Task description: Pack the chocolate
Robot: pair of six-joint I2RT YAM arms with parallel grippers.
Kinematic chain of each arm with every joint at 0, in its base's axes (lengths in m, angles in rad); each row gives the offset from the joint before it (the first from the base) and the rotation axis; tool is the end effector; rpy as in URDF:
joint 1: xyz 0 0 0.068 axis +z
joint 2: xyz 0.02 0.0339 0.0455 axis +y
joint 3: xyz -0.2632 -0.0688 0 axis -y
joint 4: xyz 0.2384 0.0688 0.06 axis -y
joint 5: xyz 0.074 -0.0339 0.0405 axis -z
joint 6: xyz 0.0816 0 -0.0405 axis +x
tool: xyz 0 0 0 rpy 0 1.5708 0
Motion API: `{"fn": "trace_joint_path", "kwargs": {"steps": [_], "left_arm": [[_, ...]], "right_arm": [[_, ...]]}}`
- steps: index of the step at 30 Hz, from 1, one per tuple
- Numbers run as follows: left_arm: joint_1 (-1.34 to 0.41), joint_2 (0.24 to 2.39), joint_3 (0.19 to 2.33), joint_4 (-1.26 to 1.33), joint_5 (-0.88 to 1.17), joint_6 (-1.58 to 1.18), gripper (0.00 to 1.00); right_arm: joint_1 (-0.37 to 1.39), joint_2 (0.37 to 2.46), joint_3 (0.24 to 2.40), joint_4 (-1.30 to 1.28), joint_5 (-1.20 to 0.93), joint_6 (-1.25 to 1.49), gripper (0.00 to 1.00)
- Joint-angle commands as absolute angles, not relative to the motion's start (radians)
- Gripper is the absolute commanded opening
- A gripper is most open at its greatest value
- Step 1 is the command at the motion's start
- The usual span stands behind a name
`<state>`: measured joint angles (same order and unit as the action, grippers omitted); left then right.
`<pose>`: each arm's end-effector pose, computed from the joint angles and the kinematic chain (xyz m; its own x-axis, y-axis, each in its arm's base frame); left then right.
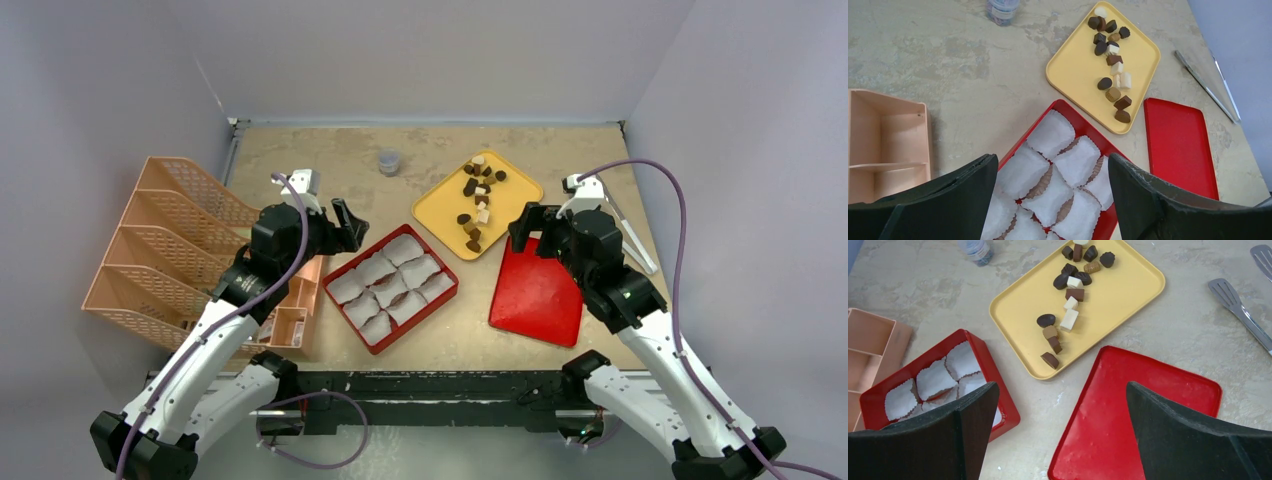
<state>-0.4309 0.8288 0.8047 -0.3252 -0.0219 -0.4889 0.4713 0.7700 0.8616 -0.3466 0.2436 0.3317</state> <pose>0.2080 -0.0937 0.3085 -0.4619 -0.3045 -0.8331 0.2061 0.8767 -0.4347 0.1971 0.0784 0.3396 -0.2883 0.2078 -0.9347 -0.1468 0.9550 0.2576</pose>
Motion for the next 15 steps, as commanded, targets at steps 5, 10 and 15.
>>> {"fn": "trace_joint_path", "kwargs": {"steps": [5,10,15], "left_arm": [[-0.422,0.809,0.808,-0.279,-0.008,-0.490,0.81],[-0.422,0.795,0.809,-0.284,-0.025,-0.488,0.81],[-0.422,0.796,0.812,-0.296,-0.066,-0.498,0.81]], "right_arm": [[0.477,0.773,0.886,-0.293,0.248,0.324,0.99],[0.477,0.792,0.908,-0.298,0.242,0.317,0.99],[0.477,0.840,0.948,-0.315,0.261,0.280,0.99]]}}
